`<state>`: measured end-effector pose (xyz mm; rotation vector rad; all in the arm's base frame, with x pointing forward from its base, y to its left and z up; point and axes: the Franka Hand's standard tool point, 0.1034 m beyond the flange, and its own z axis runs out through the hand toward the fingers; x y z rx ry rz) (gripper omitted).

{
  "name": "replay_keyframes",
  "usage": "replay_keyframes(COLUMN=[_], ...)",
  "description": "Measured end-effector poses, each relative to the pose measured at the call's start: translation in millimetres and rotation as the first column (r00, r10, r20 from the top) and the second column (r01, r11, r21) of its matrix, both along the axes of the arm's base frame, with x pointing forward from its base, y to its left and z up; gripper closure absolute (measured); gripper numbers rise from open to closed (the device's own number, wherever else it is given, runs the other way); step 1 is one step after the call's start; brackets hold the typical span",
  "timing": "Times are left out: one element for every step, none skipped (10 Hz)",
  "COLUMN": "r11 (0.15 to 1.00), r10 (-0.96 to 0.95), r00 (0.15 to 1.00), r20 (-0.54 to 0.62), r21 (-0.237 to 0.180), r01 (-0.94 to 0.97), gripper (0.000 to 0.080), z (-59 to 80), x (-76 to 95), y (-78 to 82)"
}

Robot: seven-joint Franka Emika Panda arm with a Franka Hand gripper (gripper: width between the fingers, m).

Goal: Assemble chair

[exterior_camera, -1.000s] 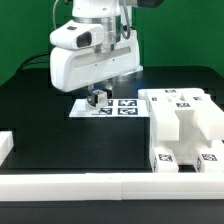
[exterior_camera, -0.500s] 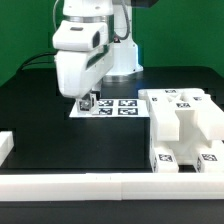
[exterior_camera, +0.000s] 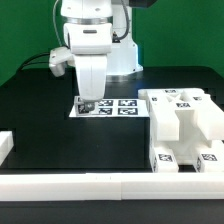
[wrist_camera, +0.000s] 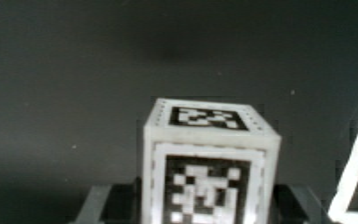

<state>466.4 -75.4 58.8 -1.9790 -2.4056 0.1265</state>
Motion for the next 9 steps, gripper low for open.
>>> replay_keyframes(r11=[0.997,0.990,0.978,0.934,0.926,0.893,0.859,0.822,0.777], r10=[0.077,0.141,0.210,0.356,0.377,0.450,0.512,0.569,0.628], r00=[0.997,0.988,0.975,0.931,0.921,0.887,0.852,0.813,0.767], r20=[-0.025,-0.054,-0.075,-0.085,-0.095,-0.104,-0.112,-0.119,-0.128], r21=[0.005,0.005,0.006,0.037,0.052,0.051,0.052,0.055,0.063], r01=[-0.077,-0.141,-0.210,-0.354,-0.374,-0.447,-0.509,-0.567,-0.626], gripper=[0.0515,0.0515,0.0515,0.0515,0.0515,0.0515,0.0515,0.0515,0.0515], z=[-13.7,-24.7,-33.1,-36.3,-37.3,-37.3,-37.3,-37.3,-38.0], x=[-6.2,-6.9,-9.7,-12.8,-16.7,-17.4,-18.2,-19.0,-20.8], y=[-9.3,-12.3,-8.0,-13.7,-18.3,-22.1,-25.9,-29.6,-32.0])
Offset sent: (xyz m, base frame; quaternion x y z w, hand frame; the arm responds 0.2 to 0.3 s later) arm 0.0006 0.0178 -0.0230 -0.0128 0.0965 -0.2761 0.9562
